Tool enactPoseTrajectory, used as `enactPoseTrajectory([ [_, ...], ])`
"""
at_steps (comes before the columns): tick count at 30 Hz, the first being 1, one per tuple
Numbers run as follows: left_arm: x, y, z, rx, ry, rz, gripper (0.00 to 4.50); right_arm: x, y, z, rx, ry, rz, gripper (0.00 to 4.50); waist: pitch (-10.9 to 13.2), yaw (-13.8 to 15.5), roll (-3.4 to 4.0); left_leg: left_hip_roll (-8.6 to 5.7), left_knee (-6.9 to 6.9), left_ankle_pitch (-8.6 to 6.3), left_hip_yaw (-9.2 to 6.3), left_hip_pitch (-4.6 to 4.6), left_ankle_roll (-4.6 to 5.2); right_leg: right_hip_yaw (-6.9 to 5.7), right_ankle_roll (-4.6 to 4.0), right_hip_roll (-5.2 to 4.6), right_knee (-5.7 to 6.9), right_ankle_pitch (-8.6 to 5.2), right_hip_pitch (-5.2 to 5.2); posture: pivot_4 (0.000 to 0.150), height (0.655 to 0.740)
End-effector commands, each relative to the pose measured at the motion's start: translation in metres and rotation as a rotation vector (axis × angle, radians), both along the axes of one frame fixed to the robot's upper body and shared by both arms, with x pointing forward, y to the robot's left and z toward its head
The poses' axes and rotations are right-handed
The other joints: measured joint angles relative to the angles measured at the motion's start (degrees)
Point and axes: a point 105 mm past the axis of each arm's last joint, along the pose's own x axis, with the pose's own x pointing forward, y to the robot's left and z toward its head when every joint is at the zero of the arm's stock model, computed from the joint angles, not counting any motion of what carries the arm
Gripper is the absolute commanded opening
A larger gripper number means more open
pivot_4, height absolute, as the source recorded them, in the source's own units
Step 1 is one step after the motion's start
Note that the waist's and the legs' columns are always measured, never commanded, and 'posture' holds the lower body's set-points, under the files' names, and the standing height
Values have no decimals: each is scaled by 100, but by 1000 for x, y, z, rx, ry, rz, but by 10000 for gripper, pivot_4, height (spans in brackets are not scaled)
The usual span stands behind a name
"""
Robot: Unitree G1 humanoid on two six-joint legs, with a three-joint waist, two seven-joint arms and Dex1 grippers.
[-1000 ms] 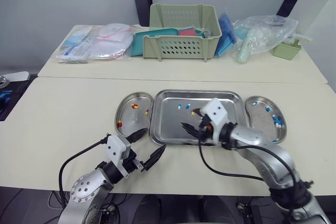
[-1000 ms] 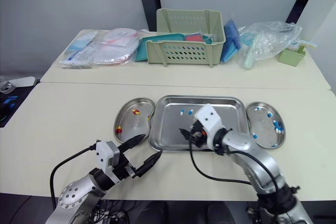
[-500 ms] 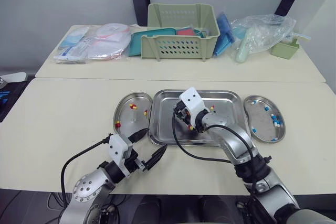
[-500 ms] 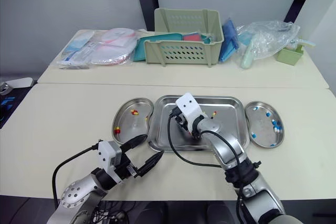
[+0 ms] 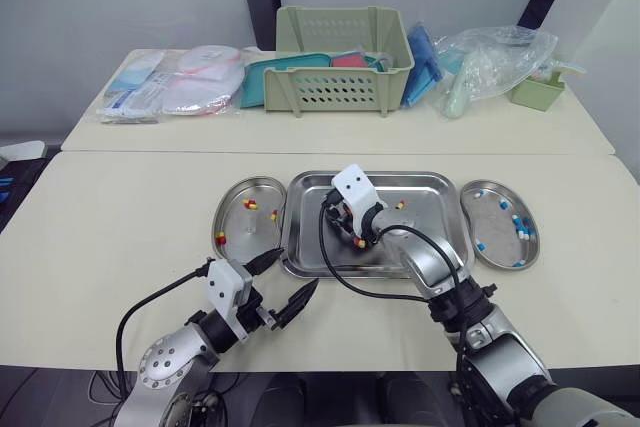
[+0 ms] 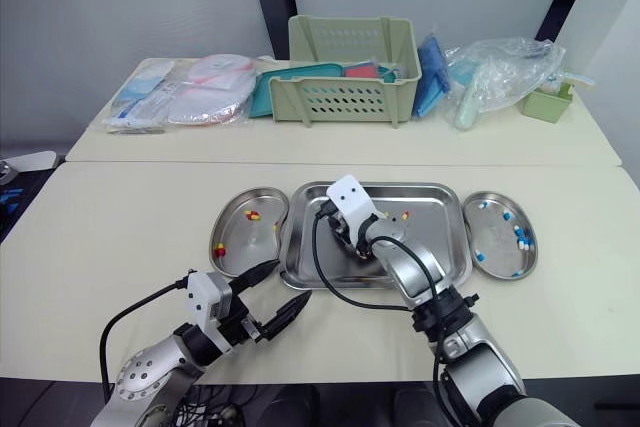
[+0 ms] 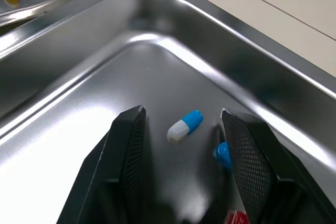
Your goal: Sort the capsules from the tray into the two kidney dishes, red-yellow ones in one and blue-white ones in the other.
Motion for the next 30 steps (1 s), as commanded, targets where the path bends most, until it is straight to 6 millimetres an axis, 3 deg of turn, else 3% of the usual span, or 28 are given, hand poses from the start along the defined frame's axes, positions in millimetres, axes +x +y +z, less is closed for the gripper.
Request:
enactPoseTrajectory([
  [1, -1, -3, 4, -8, -25, -15, 45000, 2, 3, 5, 10, 2, 18, 25197, 0, -2, 1, 0, 0, 0, 0, 0, 0, 0, 0, 0, 0, 0, 0, 1500, 7400],
  [12, -1, -4, 3, -9, -25, -10, 45000, 6, -1, 7, -34, -16, 42, 25197, -1, -5, 1, 0, 0, 0, 0, 1, 0, 0, 0, 0, 0, 0, 0, 1500, 7400],
  [19, 0, -5, 4, -8, -30, -11, 45000, 2, 5, 37, 4, -138, 81, 25197, 1, -11, 4, 0, 0, 0, 0, -5, 0, 1, 0, 0, 0, 0, -6, 1500, 7400],
  [30, 0, -6, 4, -3, -31, -16, 45000, -17, 5, 22, 39, -47, 52, 25197, 1, -10, 4, 0, 0, 0, -1, -35, 0, 1, 0, 0, 3, 0, -35, 1500, 7400],
])
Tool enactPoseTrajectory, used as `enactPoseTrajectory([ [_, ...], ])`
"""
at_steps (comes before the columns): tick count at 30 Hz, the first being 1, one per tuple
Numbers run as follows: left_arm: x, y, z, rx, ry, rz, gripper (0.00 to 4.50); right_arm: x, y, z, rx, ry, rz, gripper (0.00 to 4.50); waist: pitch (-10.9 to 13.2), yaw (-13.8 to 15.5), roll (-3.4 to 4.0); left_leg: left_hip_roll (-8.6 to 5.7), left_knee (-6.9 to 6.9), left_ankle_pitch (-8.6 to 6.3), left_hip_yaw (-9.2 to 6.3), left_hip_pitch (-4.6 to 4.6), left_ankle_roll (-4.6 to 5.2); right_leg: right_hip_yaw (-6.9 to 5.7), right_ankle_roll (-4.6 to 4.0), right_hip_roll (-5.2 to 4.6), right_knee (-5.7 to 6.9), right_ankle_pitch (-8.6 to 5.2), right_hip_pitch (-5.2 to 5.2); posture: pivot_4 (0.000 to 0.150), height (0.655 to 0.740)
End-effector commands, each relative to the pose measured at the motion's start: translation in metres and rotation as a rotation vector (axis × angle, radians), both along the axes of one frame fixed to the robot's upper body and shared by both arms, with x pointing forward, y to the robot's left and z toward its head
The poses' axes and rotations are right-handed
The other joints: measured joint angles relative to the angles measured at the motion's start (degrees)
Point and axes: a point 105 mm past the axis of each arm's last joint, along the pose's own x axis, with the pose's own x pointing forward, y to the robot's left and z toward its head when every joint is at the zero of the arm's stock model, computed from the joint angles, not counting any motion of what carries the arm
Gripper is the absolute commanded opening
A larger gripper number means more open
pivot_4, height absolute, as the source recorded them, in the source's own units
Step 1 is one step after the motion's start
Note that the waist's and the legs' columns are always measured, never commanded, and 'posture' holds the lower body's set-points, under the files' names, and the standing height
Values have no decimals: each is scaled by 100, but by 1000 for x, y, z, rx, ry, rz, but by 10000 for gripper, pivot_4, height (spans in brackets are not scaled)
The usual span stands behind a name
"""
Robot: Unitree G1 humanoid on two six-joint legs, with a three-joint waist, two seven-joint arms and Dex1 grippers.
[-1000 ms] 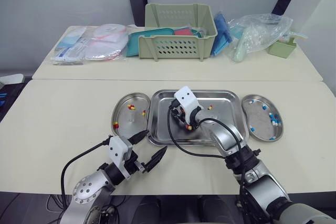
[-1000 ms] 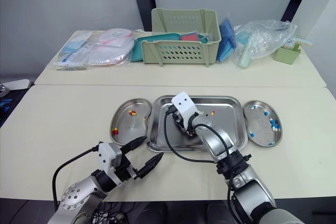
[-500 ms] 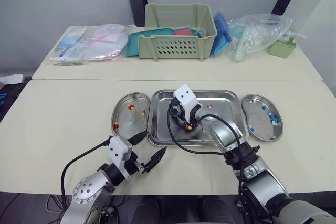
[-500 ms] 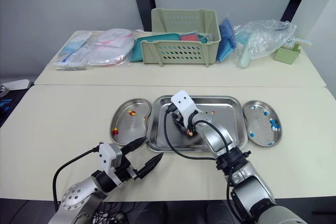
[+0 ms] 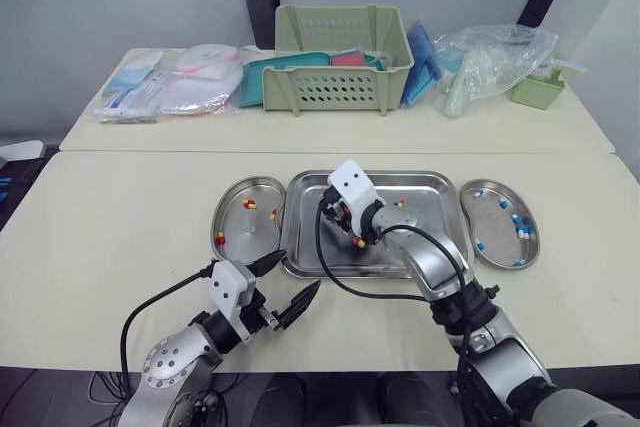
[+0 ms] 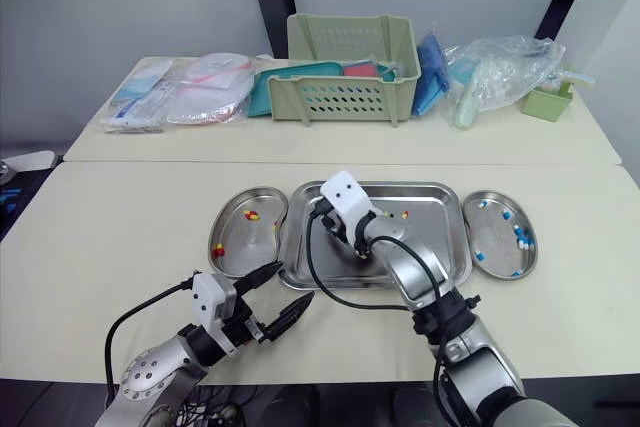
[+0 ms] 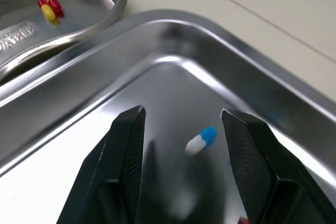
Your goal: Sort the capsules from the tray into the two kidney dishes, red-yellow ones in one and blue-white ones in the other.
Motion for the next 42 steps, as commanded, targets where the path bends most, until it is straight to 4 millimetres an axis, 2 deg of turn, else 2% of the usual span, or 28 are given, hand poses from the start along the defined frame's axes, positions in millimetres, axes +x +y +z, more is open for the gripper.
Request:
enactPoseTrajectory([
  [1, -1, -4, 9, -3, -44, -12, 45000, -5, 2, 12, 28, -39, -3, 25197, 0, -1, 0, 0, 1, 0, 0, -5, 0, 0, 0, 0, 1, 0, -5, 1500, 7400],
  [8, -1, -4, 9, -2, -43, -13, 45000, -6, 1, 1, 33, 3, -34, 25197, 0, -1, 0, 0, 0, 0, 0, -10, 0, 0, 0, 0, 3, 0, -11, 1500, 7400],
  [20, -1, -3, 9, 1, -41, -8, 45000, 11, 1, -2, 32, 2, -80, 25197, 0, -3, 0, 0, 1, 1, 1, -10, 0, 0, 0, 0, 3, 0, -11, 1500, 7400],
  [31, -2, -3, 8, 2, -34, -9, 45000, 14, 4, -10, 11, 3, -74, 25197, -1, -4, 0, 0, 1, 1, 1, -9, 0, 1, -1, 0, 4, 0, -11, 1500, 7400],
  [34, -1, -3, 7, 2, -33, -9, 45000, 14, 4, -13, 1, 4, -73, 19013, -1, -4, 1, 0, 1, 1, 1, -8, -1, 1, -1, 0, 5, 0, -11, 1500, 7400],
  [41, -1, -3, 7, 1, -30, -8, 45000, 13, 4, -14, -26, -13, -49, 1009, -1, -4, 1, 0, 1, 1, 1, -8, -1, 1, 0, 0, 6, 0, -11, 1500, 7400],
  [42, -1, -3, 6, 1, -30, -7, 45000, 12, 4, -13, -33, -20, -41, 93, -1, -5, 1, 0, 1, 1, 1, -8, 0, 1, -1, 0, 6, 0, -11, 1500, 7400],
])
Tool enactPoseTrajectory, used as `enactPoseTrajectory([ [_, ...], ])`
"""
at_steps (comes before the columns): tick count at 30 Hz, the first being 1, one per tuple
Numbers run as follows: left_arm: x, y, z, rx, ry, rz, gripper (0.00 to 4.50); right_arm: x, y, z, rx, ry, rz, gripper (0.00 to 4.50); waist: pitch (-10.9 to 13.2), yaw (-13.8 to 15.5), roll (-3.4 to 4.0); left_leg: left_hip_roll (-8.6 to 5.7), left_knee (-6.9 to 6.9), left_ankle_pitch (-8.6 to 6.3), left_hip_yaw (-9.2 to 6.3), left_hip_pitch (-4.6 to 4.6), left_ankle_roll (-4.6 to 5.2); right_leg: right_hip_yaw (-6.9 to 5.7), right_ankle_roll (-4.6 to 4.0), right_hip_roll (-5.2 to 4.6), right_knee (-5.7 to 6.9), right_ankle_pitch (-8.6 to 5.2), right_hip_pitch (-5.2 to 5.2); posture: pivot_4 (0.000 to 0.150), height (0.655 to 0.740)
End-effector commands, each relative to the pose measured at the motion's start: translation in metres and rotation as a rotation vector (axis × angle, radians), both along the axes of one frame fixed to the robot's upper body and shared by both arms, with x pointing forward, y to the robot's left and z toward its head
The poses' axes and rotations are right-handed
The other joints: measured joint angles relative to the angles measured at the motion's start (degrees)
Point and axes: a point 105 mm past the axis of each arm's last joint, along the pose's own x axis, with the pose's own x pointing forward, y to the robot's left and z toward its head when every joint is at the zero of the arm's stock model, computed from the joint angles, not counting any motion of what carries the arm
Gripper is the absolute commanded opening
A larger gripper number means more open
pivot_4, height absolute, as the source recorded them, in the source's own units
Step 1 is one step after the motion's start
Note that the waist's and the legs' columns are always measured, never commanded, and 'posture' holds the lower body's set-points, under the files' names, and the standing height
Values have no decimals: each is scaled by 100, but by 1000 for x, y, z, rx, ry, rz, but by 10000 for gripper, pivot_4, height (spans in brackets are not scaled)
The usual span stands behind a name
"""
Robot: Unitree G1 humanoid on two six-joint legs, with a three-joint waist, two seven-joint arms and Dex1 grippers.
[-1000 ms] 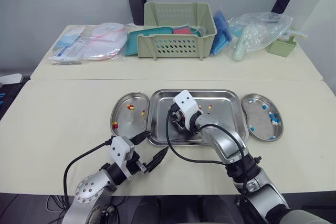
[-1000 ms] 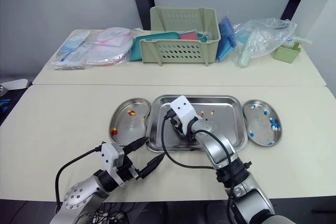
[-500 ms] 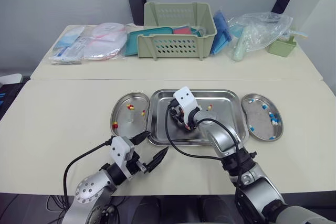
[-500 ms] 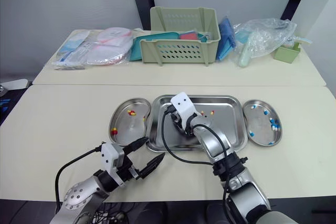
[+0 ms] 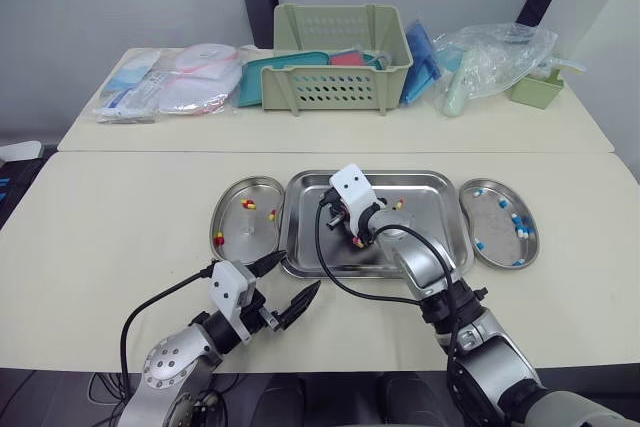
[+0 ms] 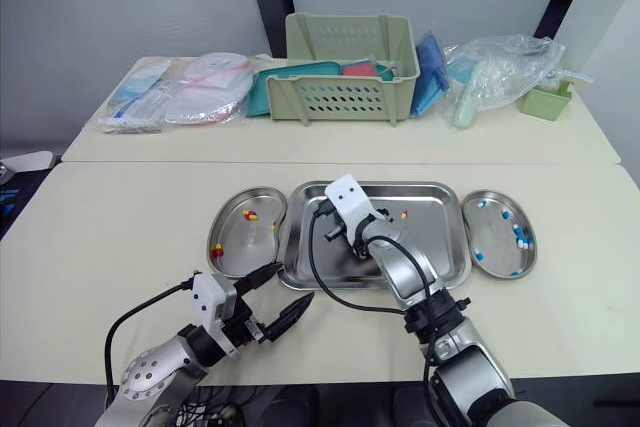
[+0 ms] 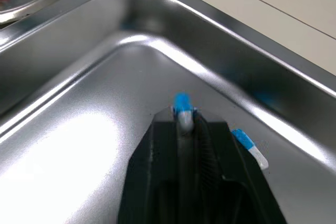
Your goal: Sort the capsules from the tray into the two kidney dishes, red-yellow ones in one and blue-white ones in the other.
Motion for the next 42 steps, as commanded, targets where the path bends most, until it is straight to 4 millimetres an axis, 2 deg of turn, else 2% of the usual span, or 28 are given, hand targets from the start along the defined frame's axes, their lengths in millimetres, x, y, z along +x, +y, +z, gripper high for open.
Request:
enactPoseTrajectory([
  [1, 0, -3, 7, -2, -34, -7, 45000, -3, 4, -3, -31, -8, 36, 93, 0, 0, 0, 0, 0, 0, 0, 0, 0, 0, 0, 0, 0, 0, 0, 1500, 7400],
  [10, 1, -2, 7, 3, -39, -4, 45000, -6, 9, 12, -25, -84, 104, 93, 0, 0, 0, 0, 0, 0, 0, 0, 0, 0, 0, 0, 0, 0, 0, 1500, 7400],
  [15, -3, -2, 10, 5, -47, -37, 45000, -20, 12, 34, 30, -116, 197, 93, 1, 2, 1, 0, 0, 0, 0, -3, 0, 0, 0, 0, -1, 0, -2, 1500, 7400],
  [19, -9, -4, 11, 25, -51, -110, 45000, -40, 4, 50, 72, -119, 282, 93, 1, 6, 0, 0, 0, 0, -3, -8, 0, -3, 0, 0, -3, 0, -2, 1500, 7400],
  [23, -20, -7, 17, 40, -65, -262, 45000, -67, -32, 69, 92, -124, 355, 93, 2, 62, 2, 0, 2, 0, -9, -17, 0, -12, 0, -2, -9, 0, -2, 1500, 7400],
  [26, -27, -8, 23, 50, -106, -377, 45000, -91, -73, 78, 88, -91, 382, 93, 3, 105, 4, -1, 3, 0, -7, -21, 0, -12, 0, -4, -12, 0, 0, 1500, 7400],
  [28, -29, -8, 26, 42, -126, -411, 45000, -103, -88, 82, 86, -70, 391, 93, 4, 142, 5, -1, 2, 0, -9, -24, 0, -16, 0, -3, -17, 0, 0, 1500, 7400],
  [30, -31, -6, 26, 47, -154, -452, 45000, -112, -114, 86, 76, -44, 362, 93, 5, 128, 8, 0, 2, 0, -6, -23, 0, -13, 0, -3, -15, 0, 1, 1500, 7400],
  [34, -29, -8, 28, 25, -194, -480, 45000, -124, -159, 88, 37, -5, 241, 93, 5, 152, 7, 0, 3, 0, -3, -21, 1, -13, 0, -2, -15, 0, 5, 1500, 7400],
  [37, -30, -10, 29, 10, -219, -491, 45000, -131, -196, 81, -21, 32, 121, 93, 5, 164, 7, -2, 5, 0, -1, -21, 1, -13, 0, -3, -18, 0, 8, 1500, 7400],
  [42, -29, -13, 28, 5, -244, -496, 45000, -131, -244, 72, -97, 40, -55, 93, 4, 143, 7, -1, 6, 0, 1, -10, 2, -12, 0, -2, -16, 0, 19, 1500, 7400],
])
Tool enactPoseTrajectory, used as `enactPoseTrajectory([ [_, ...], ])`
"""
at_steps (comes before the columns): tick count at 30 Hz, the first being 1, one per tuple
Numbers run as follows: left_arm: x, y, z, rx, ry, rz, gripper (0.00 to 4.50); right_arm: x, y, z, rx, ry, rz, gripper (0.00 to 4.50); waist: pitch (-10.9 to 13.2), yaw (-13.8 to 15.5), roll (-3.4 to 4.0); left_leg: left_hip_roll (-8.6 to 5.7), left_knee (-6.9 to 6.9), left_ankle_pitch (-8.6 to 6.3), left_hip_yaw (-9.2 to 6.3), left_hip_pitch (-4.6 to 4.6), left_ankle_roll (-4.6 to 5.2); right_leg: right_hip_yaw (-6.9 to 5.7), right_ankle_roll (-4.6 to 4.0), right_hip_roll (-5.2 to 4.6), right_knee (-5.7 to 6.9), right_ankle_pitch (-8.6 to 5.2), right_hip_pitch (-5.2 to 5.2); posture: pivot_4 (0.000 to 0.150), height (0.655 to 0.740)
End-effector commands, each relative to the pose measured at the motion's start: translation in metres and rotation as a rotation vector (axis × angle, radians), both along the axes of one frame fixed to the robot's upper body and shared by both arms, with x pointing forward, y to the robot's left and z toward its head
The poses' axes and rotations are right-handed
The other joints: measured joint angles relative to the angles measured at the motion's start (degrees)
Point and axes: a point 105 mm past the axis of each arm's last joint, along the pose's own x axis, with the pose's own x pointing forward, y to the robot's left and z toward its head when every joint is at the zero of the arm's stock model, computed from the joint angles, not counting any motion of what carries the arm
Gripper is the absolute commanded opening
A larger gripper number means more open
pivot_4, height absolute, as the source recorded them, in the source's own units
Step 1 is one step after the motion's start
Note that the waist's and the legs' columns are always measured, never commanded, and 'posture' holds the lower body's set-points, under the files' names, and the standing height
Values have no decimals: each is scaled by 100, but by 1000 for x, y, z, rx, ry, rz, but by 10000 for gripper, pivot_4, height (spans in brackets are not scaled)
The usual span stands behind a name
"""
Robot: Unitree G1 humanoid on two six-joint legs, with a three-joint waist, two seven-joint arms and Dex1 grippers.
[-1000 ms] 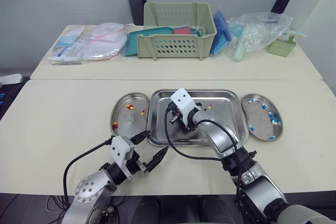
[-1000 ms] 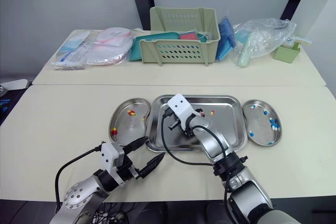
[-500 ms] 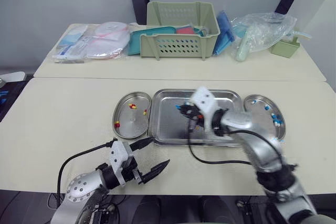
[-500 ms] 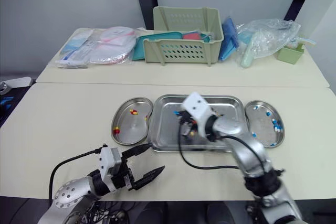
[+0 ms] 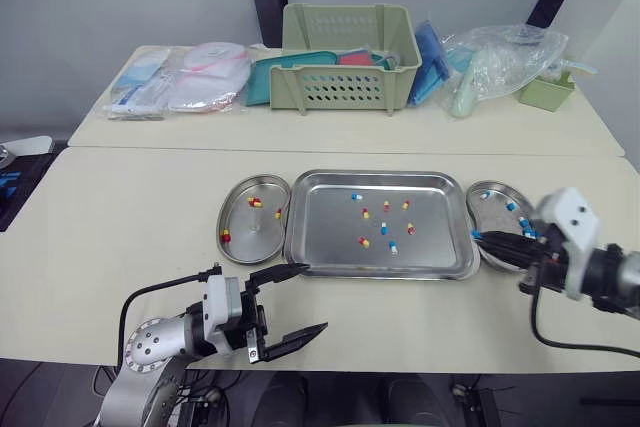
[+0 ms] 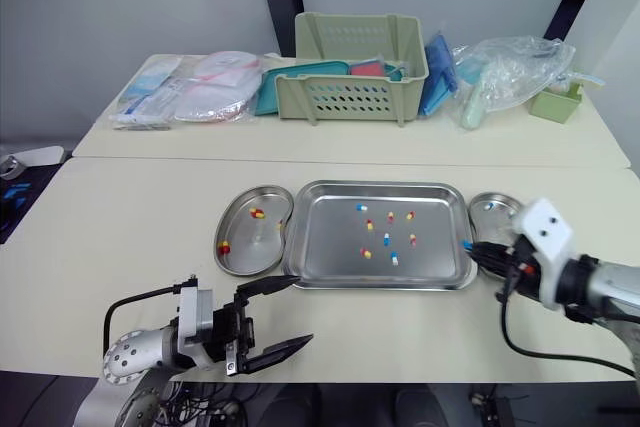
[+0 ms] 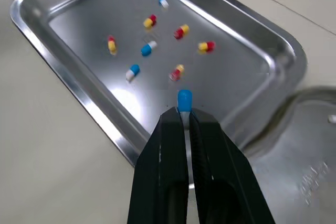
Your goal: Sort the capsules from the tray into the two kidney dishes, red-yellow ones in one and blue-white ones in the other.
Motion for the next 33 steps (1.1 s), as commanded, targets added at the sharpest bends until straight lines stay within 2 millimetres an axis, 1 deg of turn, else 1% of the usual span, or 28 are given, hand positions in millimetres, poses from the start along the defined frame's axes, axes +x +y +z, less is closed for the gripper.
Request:
enactPoseTrajectory([
  [1, -1, -4, 5, -21, -42, -15, 45000, 5, -25, 10, -55, -80, -88, 93, 0, -14, 0, 0, 0, 0, 3, 7, 0, 3, 0, 0, 0, 0, 4, 1500, 7400],
  [5, 1, -10, 9, -38, -61, -19, 45000, 17, -45, -5, -92, -48, -208, 93, 0, -9, 0, 1, -1, 0, 5, 27, 0, 5, 1, 1, -1, 0, 26, 1500, 7400],
  [7, 2, -11, 10, -40, -64, -17, 45000, 21, -52, -9, -102, -54, -250, 93, 0, -3, 1, 0, -1, 0, 4, 26, 0, 3, 1, 0, -4, 0, 28, 1500, 7400],
  [9, 3, -11, 11, -41, -66, -8, 45000, 23, -57, -8, -95, -64, -278, 6055, -1, -2, 3, 0, -1, 0, 4, 25, 0, 4, 1, 0, -4, 0, 27, 1500, 7400],
  [10, 3, -11, 12, -42, -66, -4, 45000, 24, -59, -7, -104, -72, -286, 7720, -1, -3, 3, 0, -1, 0, 4, 25, 0, 4, 1, 0, -4, 0, 27, 1500, 7400],
  [12, 3, -11, 13, -46, -65, 5, 45000, 26, -61, -6, -108, -81, -294, 13464, -1, -2, 3, 0, -1, 0, 4, 25, 0, 4, 1, 0, -4, 0, 28, 1500, 7400],
  [17, 6, -10, 18, -57, -62, 52, 45000, 25, -60, -2, -91, -90, -282, 27603, -1, -2, 3, 0, -1, 0, 3, 25, 0, 3, 1, 0, -4, 0, 29, 1500, 7400],
  [20, 10, -2, 22, -59, -51, 127, 45000, 23, -60, 2, -106, -120, -244, 36706, -1, -1, 2, 1, -1, 0, 3, 25, 0, 3, 1, 0, -4, 0, 29, 1500, 7400],
  [21, 12, 3, 23, -55, -46, 164, 45000, 21, -60, 3, -120, -134, -226, 40700, -1, 0, 2, 1, 0, 0, 3, 25, 0, 3, 1, 0, -4, 0, 30, 1500, 7400],
  [22, 15, 10, 24, -42, -31, 213, 45000, 19, -60, 4, -132, -142, -200, 44310, -1, -1, 3, 1, -1, 0, 3, 26, 0, 3, 1, 0, -5, 0, 30, 1500, 7400],
  [23, 18, 17, 24, -24, -19, 257, 45000, 17, -61, 4, -143, -147, -180, 44876, -1, 1, 2, 1, -1, 0, 2, 26, 0, 3, 1, 0, -5, 0, 30, 1500, 7400],
  [24, 21, 29, 23, 6, -7, 324, 45000, 14, -59, 7, -134, -174, -132, 44876, -1, 1, 2, 1, -1, 0, 2, 26, 0, 2, 1, 0, -5, -1, 30, 1500, 7400],
  [27, 28, 70, 19, 111, 37, 482, 45000, 5, -67, 11, -192, -215, -64, 44876, 0, -5, 1, 2, -1, 0, 1, 29, 0, 2, 2, 1, -5, -1, 32, 1500, 7400],
  [30, 29, 118, 18, 209, 74, 614, 45000, -5, -85, 11, -234, -185, -13, 44876, 1, -4, 0, 1, -2, 0, 7, 41, 0, 5, 2, 0, -6, -1, 40, 1500, 7400],
  [33, 27, 167, 16, 282, 113, 743, 45000, -14, -103, 12, -264, -145, 32, 44876, 3, -5, -3, 1, -6, -1, 9, 61, 1, 5, 1, 0, -8, -2, 58, 1500, 7400],
])
